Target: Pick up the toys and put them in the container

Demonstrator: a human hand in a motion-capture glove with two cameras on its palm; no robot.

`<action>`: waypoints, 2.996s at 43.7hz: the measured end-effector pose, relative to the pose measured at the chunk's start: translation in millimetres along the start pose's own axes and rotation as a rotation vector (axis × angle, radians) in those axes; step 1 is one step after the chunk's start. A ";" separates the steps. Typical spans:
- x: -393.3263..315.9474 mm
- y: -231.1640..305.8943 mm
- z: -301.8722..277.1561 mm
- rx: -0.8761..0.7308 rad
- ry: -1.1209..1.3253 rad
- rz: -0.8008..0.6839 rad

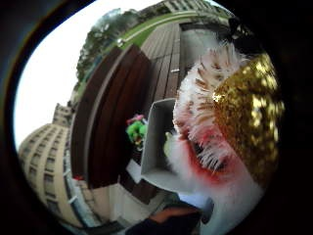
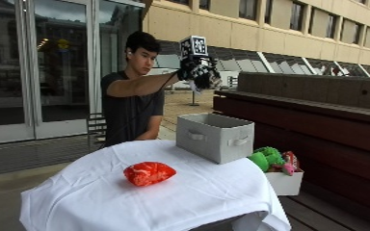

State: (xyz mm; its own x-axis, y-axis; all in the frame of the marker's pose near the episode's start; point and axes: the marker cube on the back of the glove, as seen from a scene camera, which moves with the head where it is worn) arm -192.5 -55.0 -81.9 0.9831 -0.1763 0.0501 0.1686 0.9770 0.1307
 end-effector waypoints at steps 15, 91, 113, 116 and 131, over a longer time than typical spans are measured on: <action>-25.2 -40.0 51.6 -0.054 -0.052 -0.144; 343.0 -7.4 325.1 -0.278 0.041 0.364; 316.4 -4.1 257.7 -0.177 0.072 0.455; 294.3 3.8 214.9 -0.255 0.038 0.409; 179.0 -16.8 53.7 -0.004 0.043 0.221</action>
State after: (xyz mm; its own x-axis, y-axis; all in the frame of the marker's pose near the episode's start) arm -23.2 -109.4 -22.0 0.9983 0.0475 0.0351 -0.0513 0.9918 0.1169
